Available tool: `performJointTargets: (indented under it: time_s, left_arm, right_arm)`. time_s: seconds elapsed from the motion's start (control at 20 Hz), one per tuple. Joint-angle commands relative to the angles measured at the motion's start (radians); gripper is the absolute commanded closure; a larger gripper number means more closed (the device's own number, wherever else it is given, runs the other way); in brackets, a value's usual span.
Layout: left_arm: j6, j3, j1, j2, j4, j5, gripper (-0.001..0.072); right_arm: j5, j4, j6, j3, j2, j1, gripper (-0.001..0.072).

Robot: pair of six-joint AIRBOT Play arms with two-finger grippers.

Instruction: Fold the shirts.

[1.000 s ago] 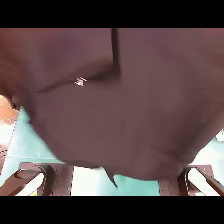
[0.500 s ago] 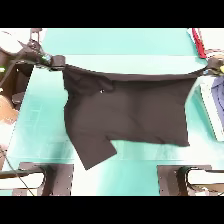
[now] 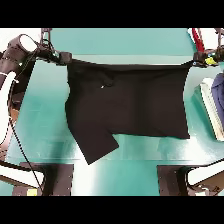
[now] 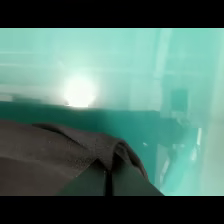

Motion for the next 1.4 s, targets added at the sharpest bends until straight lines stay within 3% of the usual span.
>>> performJointTargets:
  time_s: [0.0,0.45,0.5,0.55,0.6,0.7,0.8,1.0,1.35]
  left_arm:
    - [0.044,-0.021,0.0,-0.007,0.019,-0.223,0.0686]
    - [0.008,-0.297,0.001,-0.01,0.023,-0.054,0.0682]
    - [0.003,-0.295,0.001,-0.009,0.021,-0.055,0.0587]
    - [-0.02,-0.294,0.001,-0.007,0.022,-0.061,0.0295]
    - [-0.047,-0.285,0.001,-0.007,0.027,-0.095,0.016]
    - [-0.054,-0.266,0.001,0.012,0.027,-0.215,0.0302]
    - [-0.057,-0.294,0.001,0.09,0.029,-0.283,0.0309]
    - [-0.107,-0.555,0.0,0.333,0.034,-0.282,0.0309]
    - [-0.173,-1.107,0.0,0.681,-0.137,-0.213,0.0309]
  right_arm:
    - [0.027,-0.105,-0.009,-0.083,0.039,0.012,0.0697]
    - [-0.137,-0.111,-0.014,-0.484,0.174,0.055,0.0695]
    - [-0.133,-0.11,-0.013,-0.495,0.178,0.056,0.0689]
    - [-0.122,-0.11,0.002,-0.497,0.18,0.056,0.0515]
    - [-0.106,-0.11,0.008,-0.497,0.184,0.055,0.0309]
    - [-0.061,-0.111,0.013,-0.498,0.213,0.041,0.0306]
    - [-0.037,-0.11,-0.006,-0.53,0.294,0.014,0.031]
    - [0.019,-0.11,-0.01,-0.692,0.496,-0.053,0.0316]
    - [0.017,-0.11,-0.026,-0.932,0.706,-0.112,0.0315]
